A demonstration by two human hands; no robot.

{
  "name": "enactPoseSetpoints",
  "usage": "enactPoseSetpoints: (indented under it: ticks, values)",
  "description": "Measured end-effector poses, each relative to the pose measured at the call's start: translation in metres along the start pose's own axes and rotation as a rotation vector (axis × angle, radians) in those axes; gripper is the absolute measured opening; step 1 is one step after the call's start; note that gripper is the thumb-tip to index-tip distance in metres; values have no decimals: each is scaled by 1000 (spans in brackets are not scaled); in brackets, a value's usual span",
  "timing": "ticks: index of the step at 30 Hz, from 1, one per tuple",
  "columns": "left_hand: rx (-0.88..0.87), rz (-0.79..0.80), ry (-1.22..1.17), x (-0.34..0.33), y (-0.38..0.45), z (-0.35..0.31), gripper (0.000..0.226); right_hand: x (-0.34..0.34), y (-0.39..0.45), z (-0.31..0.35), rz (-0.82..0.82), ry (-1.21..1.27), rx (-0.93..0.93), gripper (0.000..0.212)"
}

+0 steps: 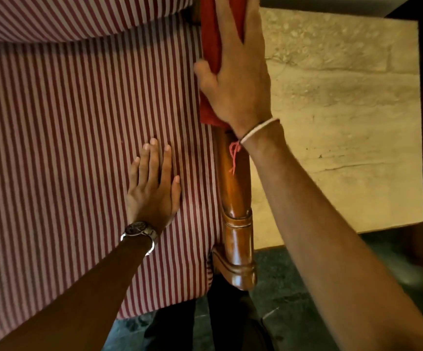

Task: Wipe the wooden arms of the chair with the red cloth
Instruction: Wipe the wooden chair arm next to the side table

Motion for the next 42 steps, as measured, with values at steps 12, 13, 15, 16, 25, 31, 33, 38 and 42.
enactPoseSetpoints:
  ticks: [12,13,15,16,25,31,33,38,42]
  values:
    - [-10,-4,-12,-1,-1,1,65,2,-70,0,115,-12,33,82]
    - [-11,-6,-12,-1,-1,1,65,0,-42,2,93,-35,30,80]
    - [-13,-8,-15,-2,-2,0,65,-1,-9,5,50,-86,30,76]
    - [-14,-7,-14,-2,-2,0,65,-1,-9,5,46,-87,38,76]
    - [-23,26,-6,4,-1,-2,64,13,-148,-9,144,-70,-13,78]
    - [156,32,-303,49,22,-4,52,36,-122,-25,49,399,-130,52]
    - [396,93,-694,63,22,-2,52,36,-101,-48,72,605,-333,48]
    - [819,609,-1505,83,-7,-56,24,10,-90,-86,342,937,-778,48]
    - [795,512,-1427,94,-10,-59,29,15,-86,-89,283,978,-756,38]
Point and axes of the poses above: each hand's wrist, its own y-axis towards the middle knuckle, its own x-axis out of the back of the hand, z = x × y, the point moved 9 cm from there along y, towards the middle knuckle, and after that the axes turned 7 degrees about -z, right-handed, at the moved point
